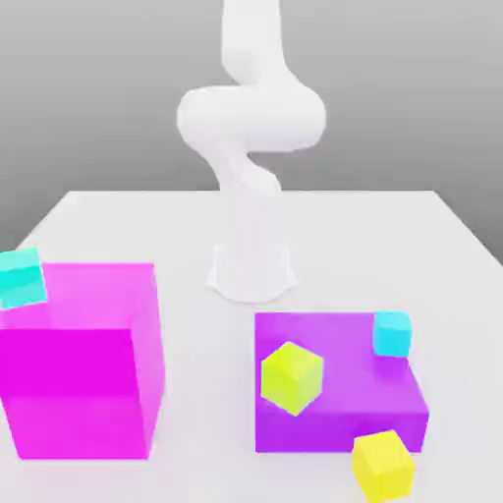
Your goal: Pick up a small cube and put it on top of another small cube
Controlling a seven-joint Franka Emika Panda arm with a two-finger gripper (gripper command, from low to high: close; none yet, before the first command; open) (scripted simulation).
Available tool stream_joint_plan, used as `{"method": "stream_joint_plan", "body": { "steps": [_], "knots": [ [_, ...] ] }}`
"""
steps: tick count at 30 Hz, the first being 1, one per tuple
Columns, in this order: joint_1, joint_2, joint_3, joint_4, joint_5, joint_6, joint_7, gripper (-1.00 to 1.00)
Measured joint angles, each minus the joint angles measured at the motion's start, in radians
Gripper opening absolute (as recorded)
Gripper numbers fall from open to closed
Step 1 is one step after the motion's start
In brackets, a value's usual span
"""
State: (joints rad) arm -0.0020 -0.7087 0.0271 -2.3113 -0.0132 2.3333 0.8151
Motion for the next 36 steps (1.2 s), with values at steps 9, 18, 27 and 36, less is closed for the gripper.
{"method": "stream_joint_plan", "body": {
  "steps": [9,18,27,36],
  "knots": [
    [-0.003,0.332,0.097,-0.041,-0.054,0.121,0.060,0.00],
    [0.029,0.659,0.163,-0.081,-0.116,0.240,0.124,0.00],
    [0.088,0.980,0.190,-0.117,-0.136,0.369,0.158,0.00],
    [0.144,1.149,0.125,-0.088,-0.198,0.497,0.206,-1.00]
  ]
}}
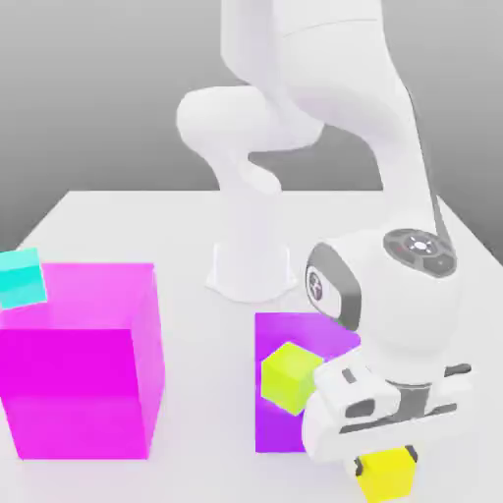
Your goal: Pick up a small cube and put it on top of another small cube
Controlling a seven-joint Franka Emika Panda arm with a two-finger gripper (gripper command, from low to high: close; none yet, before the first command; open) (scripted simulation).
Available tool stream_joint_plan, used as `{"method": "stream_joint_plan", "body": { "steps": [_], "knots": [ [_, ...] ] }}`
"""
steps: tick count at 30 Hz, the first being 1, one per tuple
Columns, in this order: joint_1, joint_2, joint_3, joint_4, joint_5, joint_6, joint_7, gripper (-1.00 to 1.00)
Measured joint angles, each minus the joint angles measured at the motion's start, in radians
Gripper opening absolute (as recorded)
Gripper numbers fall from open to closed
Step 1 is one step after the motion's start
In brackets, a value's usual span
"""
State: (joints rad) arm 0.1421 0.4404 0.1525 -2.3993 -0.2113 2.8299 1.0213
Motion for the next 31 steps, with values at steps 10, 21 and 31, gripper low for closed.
{"method": "stream_joint_plan", "body": {
  "steps": [10,21,31],
  "knots": [
    [-0.090,-0.229,-0.005,-0.020,0.071,-0.207,-0.035,-1.00],
    [-0.477,-0.622,-0.259,0.058,0.122,-0.667,0.036,-1.00],
    [-0.571,-0.674,-0.360,-0.011,0.159,-0.649,0.038,1.00]
  ]
}}
